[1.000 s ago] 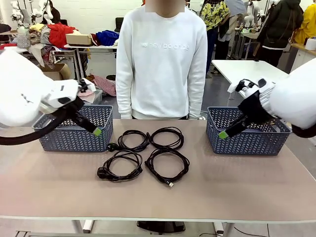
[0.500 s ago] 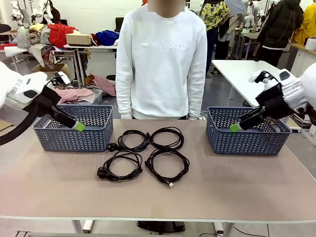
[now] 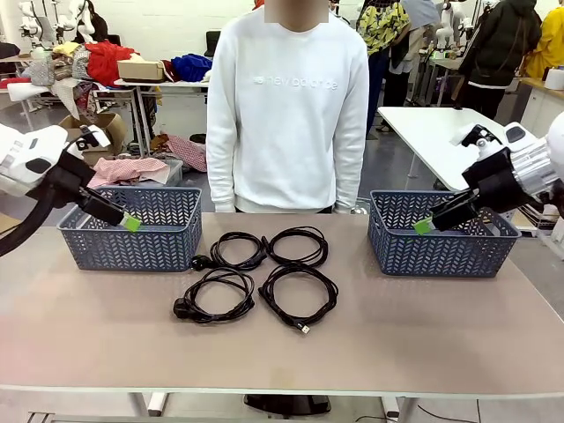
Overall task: Organize the cables according to human instructions.
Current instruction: Pick up a bundle of cables and place it in the basket indicated by the human.
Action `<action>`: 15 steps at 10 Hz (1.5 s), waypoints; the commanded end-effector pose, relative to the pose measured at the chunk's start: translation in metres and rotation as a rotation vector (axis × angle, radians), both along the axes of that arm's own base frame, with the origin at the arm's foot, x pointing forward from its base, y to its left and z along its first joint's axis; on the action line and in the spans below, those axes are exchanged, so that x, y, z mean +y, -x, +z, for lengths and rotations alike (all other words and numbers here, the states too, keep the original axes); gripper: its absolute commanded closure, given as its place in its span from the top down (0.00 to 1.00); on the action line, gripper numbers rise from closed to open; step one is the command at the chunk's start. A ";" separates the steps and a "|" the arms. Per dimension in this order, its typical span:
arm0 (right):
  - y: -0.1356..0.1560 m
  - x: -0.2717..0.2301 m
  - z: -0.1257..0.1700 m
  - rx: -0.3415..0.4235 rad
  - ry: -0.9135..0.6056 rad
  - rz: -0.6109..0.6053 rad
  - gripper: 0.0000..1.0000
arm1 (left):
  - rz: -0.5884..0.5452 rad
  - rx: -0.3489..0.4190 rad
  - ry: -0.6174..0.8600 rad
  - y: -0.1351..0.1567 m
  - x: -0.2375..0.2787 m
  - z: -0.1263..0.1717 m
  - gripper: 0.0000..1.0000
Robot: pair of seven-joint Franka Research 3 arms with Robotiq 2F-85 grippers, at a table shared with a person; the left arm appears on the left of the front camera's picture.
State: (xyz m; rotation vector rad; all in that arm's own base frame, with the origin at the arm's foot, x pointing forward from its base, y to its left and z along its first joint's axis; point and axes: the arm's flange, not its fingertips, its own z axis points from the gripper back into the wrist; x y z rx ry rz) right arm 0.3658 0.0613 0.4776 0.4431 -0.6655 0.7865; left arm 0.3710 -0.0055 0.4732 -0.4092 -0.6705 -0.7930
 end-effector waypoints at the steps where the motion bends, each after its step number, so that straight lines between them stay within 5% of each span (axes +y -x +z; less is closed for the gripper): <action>1: -0.001 0.000 0.000 -0.006 0.000 0.003 1.00 | -0.016 0.001 0.003 -0.001 -0.002 -0.002 1.00; 15: -0.001 0.000 0.000 -0.006 0.000 0.003 1.00 | -0.016 0.001 0.003 -0.001 -0.002 -0.002 1.00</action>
